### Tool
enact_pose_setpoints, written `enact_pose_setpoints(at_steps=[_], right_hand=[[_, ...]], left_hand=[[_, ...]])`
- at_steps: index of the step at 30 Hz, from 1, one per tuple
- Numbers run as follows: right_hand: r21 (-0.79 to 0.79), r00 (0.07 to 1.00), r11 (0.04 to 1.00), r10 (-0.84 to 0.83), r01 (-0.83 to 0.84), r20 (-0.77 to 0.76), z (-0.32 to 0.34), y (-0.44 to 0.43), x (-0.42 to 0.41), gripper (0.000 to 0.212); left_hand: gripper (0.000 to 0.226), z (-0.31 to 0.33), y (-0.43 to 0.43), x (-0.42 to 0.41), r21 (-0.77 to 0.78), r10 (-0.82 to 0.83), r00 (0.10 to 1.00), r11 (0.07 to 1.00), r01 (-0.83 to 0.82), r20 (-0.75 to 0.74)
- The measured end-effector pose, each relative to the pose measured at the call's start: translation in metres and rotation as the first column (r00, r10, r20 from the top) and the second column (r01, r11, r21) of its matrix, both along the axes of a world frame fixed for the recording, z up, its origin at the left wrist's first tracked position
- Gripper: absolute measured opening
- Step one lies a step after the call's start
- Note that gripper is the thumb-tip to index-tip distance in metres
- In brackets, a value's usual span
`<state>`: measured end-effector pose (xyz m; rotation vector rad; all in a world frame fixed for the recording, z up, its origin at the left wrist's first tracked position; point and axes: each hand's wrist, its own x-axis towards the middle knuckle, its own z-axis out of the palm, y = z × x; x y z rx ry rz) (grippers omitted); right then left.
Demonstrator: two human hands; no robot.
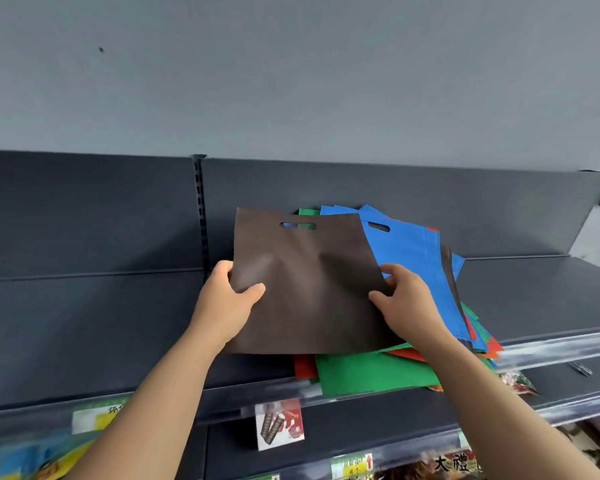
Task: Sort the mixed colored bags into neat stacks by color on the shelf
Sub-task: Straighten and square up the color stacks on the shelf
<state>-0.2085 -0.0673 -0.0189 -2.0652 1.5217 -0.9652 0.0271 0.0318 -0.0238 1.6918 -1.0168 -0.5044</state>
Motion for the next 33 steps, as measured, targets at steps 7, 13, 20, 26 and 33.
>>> enact_pose_setpoints(at_steps=[7, 13, 20, 26, 33], right_hand=[[-0.057, 0.994, 0.994, 0.092, -0.089, 0.057, 0.002, 0.021, 0.058, 0.046], [-0.047, 0.982, 0.985, 0.169, -0.166, 0.079, -0.002, 0.050, 0.127, 0.043], [-0.049, 0.971, 0.973, 0.227, -0.224, 0.078, -0.009, 0.100, 0.236, 0.043], [0.030, 0.962, 0.966, 0.254, -0.258, 0.096, -0.023, 0.145, 0.326, 0.042], [0.143, 0.963, 0.955, 0.245, -0.259, 0.111, -0.053, 0.177, 0.404, 0.042]], left_hand=[[0.017, 0.006, 0.039, 0.042, -0.006, 0.134, 0.989, 0.991, -0.133, 0.070], [0.021, 0.003, 0.082, 0.103, 0.054, 0.151, 0.988, 0.987, -0.153, 0.040], [0.024, -0.006, 0.148, 0.207, 0.084, 0.195, 0.974, 0.975, -0.206, 0.117], [0.032, -0.016, 0.198, 0.296, 0.121, 0.219, 0.955, 0.962, -0.246, 0.200], [0.045, -0.034, 0.231, 0.371, 0.224, 0.253, 0.930, 0.922, -0.315, 0.266]])
